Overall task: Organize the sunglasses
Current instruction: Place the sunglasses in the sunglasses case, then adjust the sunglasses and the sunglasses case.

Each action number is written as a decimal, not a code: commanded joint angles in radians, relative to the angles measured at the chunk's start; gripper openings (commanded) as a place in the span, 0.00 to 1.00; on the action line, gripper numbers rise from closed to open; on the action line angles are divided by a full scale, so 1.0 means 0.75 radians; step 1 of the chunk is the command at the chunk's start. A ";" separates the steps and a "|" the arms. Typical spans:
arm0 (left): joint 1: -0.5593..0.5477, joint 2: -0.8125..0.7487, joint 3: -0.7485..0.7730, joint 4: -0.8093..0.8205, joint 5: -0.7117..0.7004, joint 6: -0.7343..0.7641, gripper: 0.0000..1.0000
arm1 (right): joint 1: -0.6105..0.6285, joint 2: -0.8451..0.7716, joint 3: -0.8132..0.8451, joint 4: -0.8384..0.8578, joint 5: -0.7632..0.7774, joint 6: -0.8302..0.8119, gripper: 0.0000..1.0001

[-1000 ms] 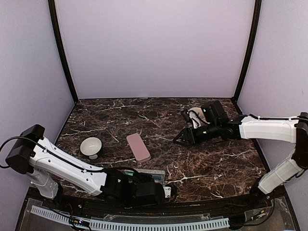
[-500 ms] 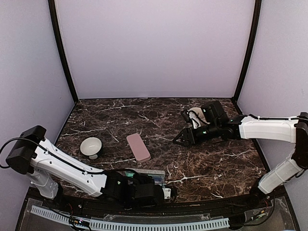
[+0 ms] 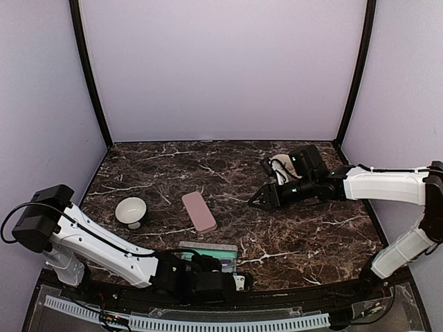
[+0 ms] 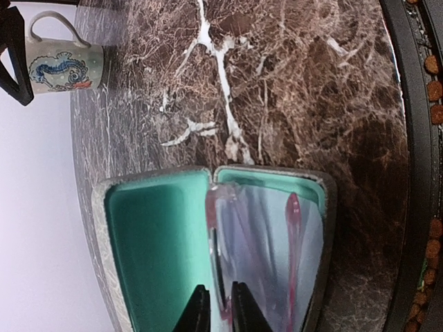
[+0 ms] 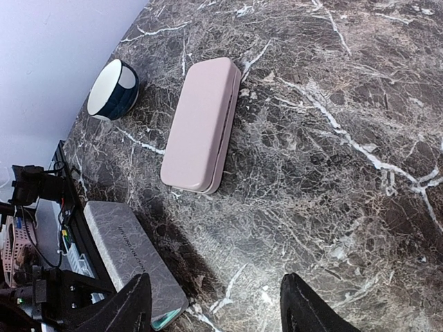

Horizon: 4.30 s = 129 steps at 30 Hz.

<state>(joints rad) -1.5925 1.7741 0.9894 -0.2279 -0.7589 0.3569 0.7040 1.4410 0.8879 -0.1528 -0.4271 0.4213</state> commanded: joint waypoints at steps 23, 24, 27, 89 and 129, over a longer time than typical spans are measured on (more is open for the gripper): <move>0.005 -0.385 -0.064 -0.225 0.260 -0.609 0.48 | 0.167 -0.124 -0.142 -0.009 0.039 0.114 0.65; 0.024 -0.418 -0.084 -0.235 0.308 -0.676 0.49 | 0.196 -0.141 -0.167 -0.008 0.051 0.141 0.65; 0.073 -0.509 -0.161 -0.236 0.415 -0.831 0.51 | 0.283 -0.196 -0.272 0.060 0.058 0.263 0.65; 0.347 -0.614 -0.525 -0.118 0.542 -1.426 0.34 | 0.938 0.363 -0.035 0.030 0.802 0.522 0.17; 0.352 -0.679 -0.530 -0.066 0.566 -1.405 0.15 | 1.000 0.301 -0.043 0.182 0.819 0.415 0.17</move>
<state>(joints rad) -1.3369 1.2694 0.6044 -0.2951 -0.3149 -0.6994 1.4467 1.6405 0.8192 -0.0448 0.1963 0.7593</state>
